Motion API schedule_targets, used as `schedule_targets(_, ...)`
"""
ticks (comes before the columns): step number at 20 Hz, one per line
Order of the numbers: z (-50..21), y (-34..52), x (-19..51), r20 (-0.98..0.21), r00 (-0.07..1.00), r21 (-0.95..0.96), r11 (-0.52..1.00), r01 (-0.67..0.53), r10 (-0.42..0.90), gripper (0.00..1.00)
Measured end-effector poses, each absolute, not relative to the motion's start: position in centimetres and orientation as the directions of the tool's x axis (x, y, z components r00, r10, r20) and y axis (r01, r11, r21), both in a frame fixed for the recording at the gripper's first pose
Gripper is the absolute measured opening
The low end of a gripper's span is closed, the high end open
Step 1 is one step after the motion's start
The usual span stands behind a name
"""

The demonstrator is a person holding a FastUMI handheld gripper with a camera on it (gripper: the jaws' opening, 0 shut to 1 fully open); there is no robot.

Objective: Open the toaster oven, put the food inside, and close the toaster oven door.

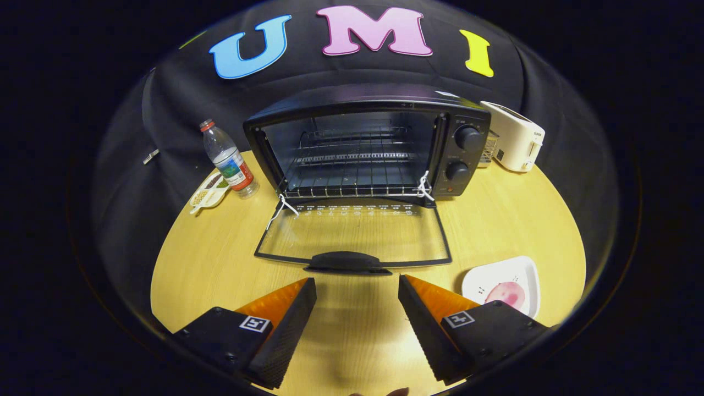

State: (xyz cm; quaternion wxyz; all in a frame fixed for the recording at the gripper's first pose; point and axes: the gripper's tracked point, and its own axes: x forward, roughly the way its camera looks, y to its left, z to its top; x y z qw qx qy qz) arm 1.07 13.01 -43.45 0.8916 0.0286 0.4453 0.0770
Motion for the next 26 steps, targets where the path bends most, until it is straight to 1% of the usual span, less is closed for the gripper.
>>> schedule_targets(5,-41.1,5.7,-1.6,-0.86,0.471,0.132,0.977,-0.165,0.196,0.99)
schedule_targets(9,-41.0,-2.1,-0.8,-0.897,0.408,0.131,0.984,-0.123,0.171,0.99)
schedule_targets(11,-42.2,-5.7,-0.4,-0.92,0.359,0.128,0.987,-0.096,0.154,0.99)
schedule_targets(15,-45.9,-11.7,-0.8,-0.967,0.224,0.114,0.992,-0.058,0.124,0.99)
schedule_targets(19,-49.4,-15.1,-0.5,-0.983,0.147,0.107,0.994,-0.001,0.106,0.99)
schedule_targets(22,-51.6,-15.6,-0.5,-0.988,0.114,0.107,0.994,0.0,0.106,0.99)
schedule_targets(23,-52.0,-15.3,-0.6,-0.988,0.1,0.118,0.993,-0.001,0.117,0.95)
schedule_targets(24,-52.2,-14.8,-0.8,-0.988,0.088,0.129,0.992,-0.003,0.129,0.87)
schedule_targets(25,-52.6,-14.6,-0.7,-0.988,0.081,0.128,0.992,-0.014,0.129,0.72)
schedule_targets(26,-52.7,-14.7,-1.0,-0.991,0.068,0.117,0.993,-0.027,0.118,0.67)
